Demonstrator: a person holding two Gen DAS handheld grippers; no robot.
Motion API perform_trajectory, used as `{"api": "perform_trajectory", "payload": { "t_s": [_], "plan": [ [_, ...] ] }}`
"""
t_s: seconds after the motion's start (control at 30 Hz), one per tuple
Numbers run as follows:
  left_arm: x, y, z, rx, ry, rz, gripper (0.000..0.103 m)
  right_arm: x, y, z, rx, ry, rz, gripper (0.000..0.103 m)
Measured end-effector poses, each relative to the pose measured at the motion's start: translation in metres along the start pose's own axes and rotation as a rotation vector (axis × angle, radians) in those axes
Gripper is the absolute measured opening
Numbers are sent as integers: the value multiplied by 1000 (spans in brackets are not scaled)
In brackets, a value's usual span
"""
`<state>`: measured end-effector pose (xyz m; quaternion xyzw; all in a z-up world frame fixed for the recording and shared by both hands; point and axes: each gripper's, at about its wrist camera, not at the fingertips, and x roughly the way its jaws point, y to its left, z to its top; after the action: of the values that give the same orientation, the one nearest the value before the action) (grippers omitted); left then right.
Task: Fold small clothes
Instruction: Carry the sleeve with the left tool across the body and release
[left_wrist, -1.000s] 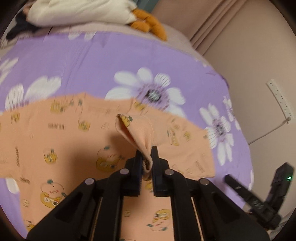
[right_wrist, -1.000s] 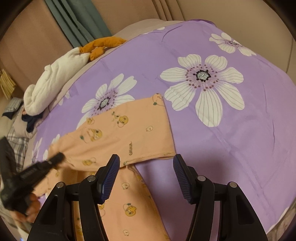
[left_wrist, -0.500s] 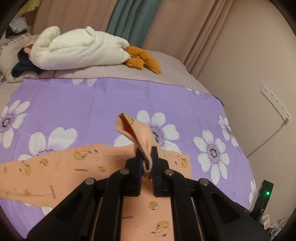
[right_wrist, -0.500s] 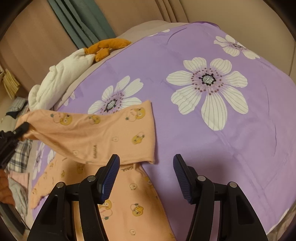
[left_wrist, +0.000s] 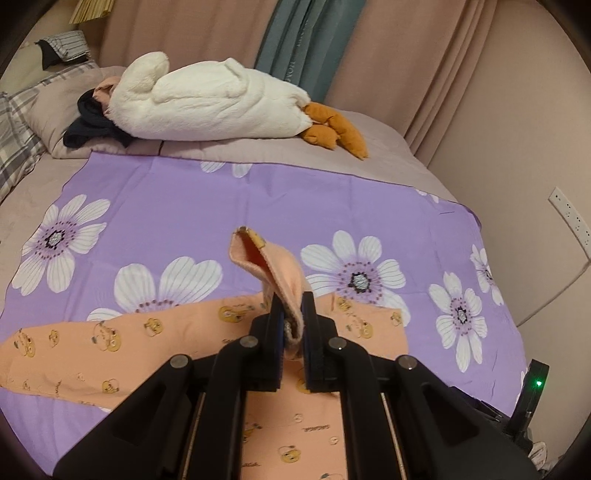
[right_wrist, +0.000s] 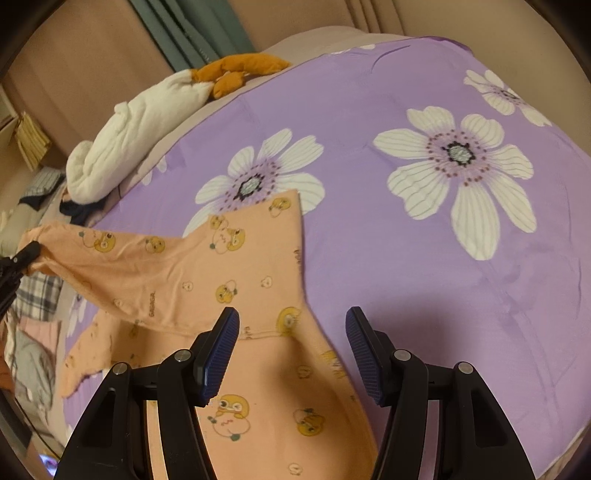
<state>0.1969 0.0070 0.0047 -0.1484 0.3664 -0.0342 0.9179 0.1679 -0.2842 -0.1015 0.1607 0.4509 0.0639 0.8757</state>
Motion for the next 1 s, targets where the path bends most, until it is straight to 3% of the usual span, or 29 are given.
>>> {"api": "perform_trajectory", "payload": {
  "t_s": [0.33,1.0],
  "plan": [
    [2,26,-7,-29,26,43,7,27,15,-4,-42,58,-33,60],
    [40,76,-49,-55,154,141,7,53,22,-6,-76,107,-89,56]
  ]
}}
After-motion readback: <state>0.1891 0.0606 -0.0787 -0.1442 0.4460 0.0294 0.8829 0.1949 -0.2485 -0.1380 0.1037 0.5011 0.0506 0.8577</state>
